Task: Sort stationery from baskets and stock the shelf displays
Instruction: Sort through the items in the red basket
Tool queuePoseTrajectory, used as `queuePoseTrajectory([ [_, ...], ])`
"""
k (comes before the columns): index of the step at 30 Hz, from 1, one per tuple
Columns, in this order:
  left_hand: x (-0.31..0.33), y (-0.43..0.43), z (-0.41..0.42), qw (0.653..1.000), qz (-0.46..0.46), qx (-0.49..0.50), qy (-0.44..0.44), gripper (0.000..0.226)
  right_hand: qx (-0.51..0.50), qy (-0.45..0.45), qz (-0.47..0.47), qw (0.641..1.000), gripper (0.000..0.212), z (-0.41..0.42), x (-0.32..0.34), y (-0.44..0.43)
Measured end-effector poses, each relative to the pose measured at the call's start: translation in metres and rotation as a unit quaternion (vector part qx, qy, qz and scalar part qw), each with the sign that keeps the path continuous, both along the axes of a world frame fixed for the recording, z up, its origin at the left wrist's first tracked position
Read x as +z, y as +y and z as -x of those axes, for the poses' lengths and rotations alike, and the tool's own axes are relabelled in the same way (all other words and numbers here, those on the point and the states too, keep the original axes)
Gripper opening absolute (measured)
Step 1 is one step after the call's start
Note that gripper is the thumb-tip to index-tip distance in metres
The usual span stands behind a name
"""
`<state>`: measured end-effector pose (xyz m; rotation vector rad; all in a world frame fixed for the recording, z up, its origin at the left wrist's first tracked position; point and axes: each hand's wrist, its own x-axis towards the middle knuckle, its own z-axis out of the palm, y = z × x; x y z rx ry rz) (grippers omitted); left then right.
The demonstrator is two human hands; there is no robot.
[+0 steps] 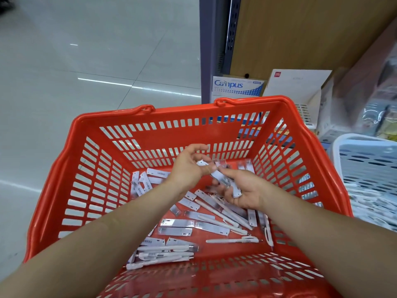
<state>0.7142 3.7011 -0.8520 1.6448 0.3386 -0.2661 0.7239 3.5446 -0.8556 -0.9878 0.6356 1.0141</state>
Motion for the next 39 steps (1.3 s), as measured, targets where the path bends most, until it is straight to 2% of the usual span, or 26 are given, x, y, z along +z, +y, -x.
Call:
queuePoseTrajectory([
  [3,-0.011,0.003,-0.004,0.999,-0.003,0.032,-0.001,0.046,-0.053,-0.012,0.022,0.998,0.011,-0.007,0.001,-0.011],
  [5,-0.024,0.007,-0.002,0.997,-0.073,0.022,0.002,0.032,-0.048,-0.045,0.086,0.994,0.015,-0.008,0.004,-0.017],
  [6,-0.033,0.009,-0.001,0.989,-0.146,-0.024,0.000,0.026,-0.023,-0.072,0.140,0.987,0.019,-0.008,0.004,-0.019],
  [7,-0.044,0.009,0.001,0.966,-0.238,-0.100,-0.014,0.023,0.006,-0.099,0.196,0.976,0.021,-0.007,0.002,-0.019],
  [9,-0.060,0.005,0.005,0.886,-0.382,-0.255,-0.062,0.025,0.043,-0.133,0.260,0.955,0.015,-0.003,0.000,-0.019],
  [10,-0.066,0.001,0.006,0.852,-0.419,-0.304,-0.080,0.031,0.045,-0.136,0.269,0.952,0.012,-0.002,-0.002,-0.020],
  [12,-0.074,-0.005,0.004,0.816,-0.453,-0.346,-0.090,0.041,0.038,-0.127,0.270,0.954,0.017,-0.002,-0.006,-0.023],
  [14,-0.078,-0.011,0.002,0.811,-0.467,-0.342,-0.084,0.047,0.030,-0.120,0.273,0.954,0.022,-0.001,-0.008,-0.027],
  [16,-0.078,-0.020,0.000,0.808,-0.476,-0.338,-0.081,0.050,0.027,-0.129,0.276,0.952,0.016,0.000,-0.007,-0.027],
  [22,-0.075,-0.038,-0.014,0.823,-0.453,-0.337,-0.062,0.040,0.043,-0.194,0.305,0.932,0.017,0.001,0.004,-0.021],
  [26,-0.074,-0.030,-0.013,0.836,-0.438,-0.327,-0.043,0.026,0.039,-0.217,0.325,0.920,0.017,-0.002,0.010,-0.030],
  [29,-0.070,-0.013,-0.012,0.828,-0.453,-0.327,-0.049,0.023,0.052,-0.220,0.329,0.917,0.011,0.001,0.008,-0.035],
  [32,-0.070,0.015,-0.013,0.832,-0.472,-0.287,-0.044,0.027,0.058,-0.206,0.340,0.916,0.012,0.005,0.005,-0.037],
  [36,-0.071,0.047,-0.012,0.811,-0.531,-0.245,-0.029,0.032,0.053,-0.186,0.353,0.916,0.013,0.005,-0.001,-0.039],
  [39,-0.070,0.054,-0.009,0.786,-0.573,-0.229,-0.032,0.034,0.054,-0.178,0.362,0.914,0.027,0.004,-0.015,-0.041],
])
